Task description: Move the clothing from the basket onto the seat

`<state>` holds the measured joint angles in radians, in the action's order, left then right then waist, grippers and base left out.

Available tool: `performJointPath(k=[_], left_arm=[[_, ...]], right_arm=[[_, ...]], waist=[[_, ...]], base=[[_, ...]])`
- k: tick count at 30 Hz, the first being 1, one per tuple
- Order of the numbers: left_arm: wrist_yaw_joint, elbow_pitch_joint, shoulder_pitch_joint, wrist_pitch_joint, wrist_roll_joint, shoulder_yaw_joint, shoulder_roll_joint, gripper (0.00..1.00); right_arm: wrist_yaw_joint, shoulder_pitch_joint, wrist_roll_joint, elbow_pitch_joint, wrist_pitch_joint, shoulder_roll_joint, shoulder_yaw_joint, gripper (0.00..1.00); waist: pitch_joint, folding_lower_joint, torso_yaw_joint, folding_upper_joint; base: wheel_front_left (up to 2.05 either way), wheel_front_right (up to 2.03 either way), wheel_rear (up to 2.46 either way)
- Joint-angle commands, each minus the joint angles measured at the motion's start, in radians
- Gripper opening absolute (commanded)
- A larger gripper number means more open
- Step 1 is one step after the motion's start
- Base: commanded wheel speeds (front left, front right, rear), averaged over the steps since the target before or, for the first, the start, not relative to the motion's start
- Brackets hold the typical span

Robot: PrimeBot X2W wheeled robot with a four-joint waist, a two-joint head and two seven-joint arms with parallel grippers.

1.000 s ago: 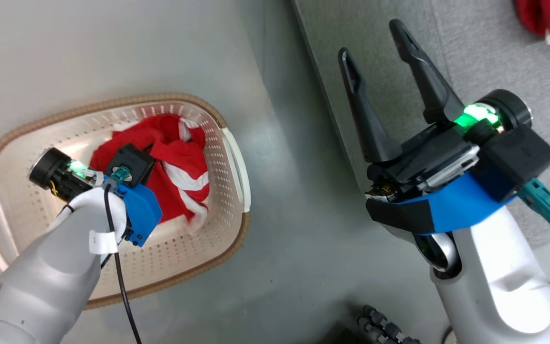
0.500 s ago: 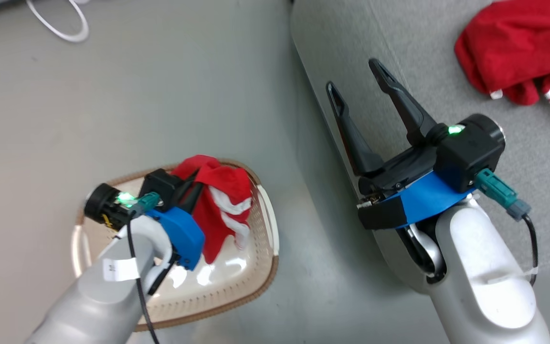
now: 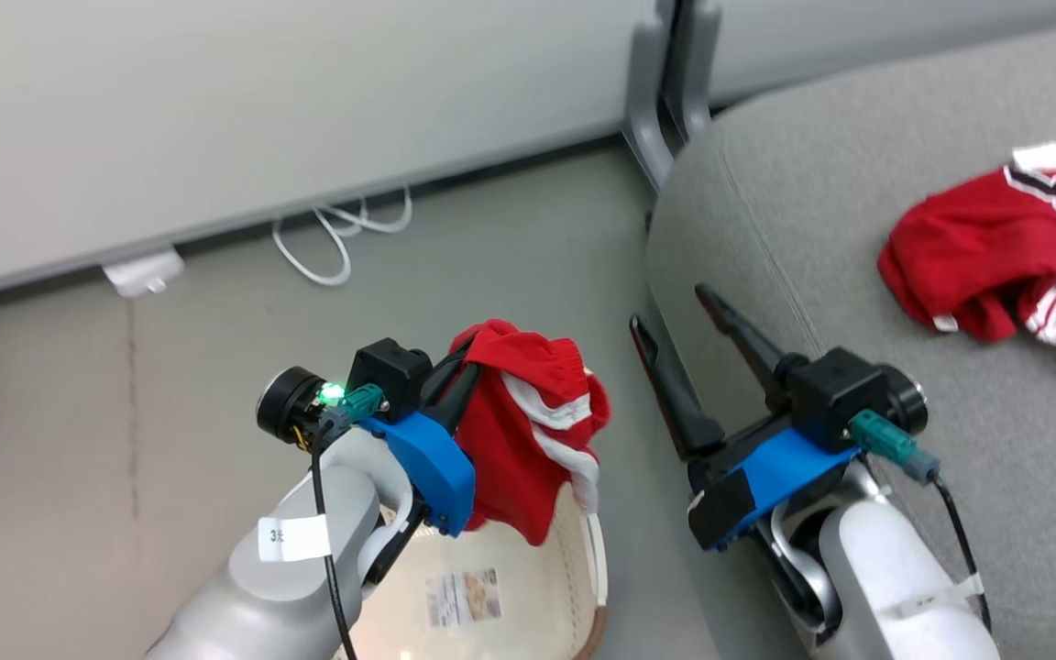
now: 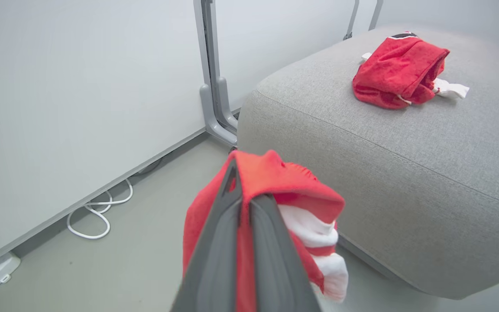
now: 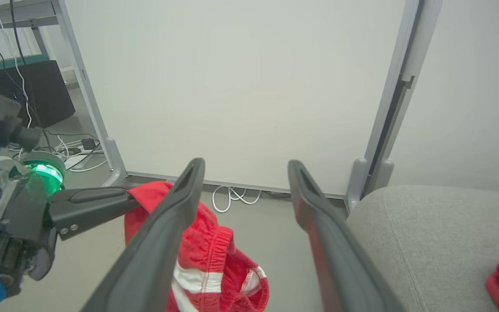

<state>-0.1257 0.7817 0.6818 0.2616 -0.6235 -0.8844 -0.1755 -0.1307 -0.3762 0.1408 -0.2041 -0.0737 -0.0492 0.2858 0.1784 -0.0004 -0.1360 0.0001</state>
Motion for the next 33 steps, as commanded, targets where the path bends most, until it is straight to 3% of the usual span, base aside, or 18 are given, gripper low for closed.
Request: performJointPath(k=[1,13,33], left_arm=[[-0.007,0.001,-0.001,0.005,-0.001,-0.004,0.011,0.00],[-0.005,0.009,0.085,-0.013,-0.066,-0.082,0.066,0.00],[-0.005,0.017,0.162,-0.014,-0.133,-0.150,0.062,0.00]], right_arm=[[0.000,0.030,0.011,-0.007,0.003,-0.002,0.004,1.00],[0.000,0.109,0.032,-0.025,0.018,-0.002,-0.014,1.00],[0.000,0.151,0.061,-0.037,0.027,-0.002,0.034,1.00]], waist=[[-0.100,0.0004,0.060,-0.0001],[-0.210,0.0004,0.129,-0.0001],[-0.238,0.0004,0.130,-0.0001]], base=[[0.00,0.00,0.00],[0.00,0.00,0.00],[0.00,0.00,0.00]])
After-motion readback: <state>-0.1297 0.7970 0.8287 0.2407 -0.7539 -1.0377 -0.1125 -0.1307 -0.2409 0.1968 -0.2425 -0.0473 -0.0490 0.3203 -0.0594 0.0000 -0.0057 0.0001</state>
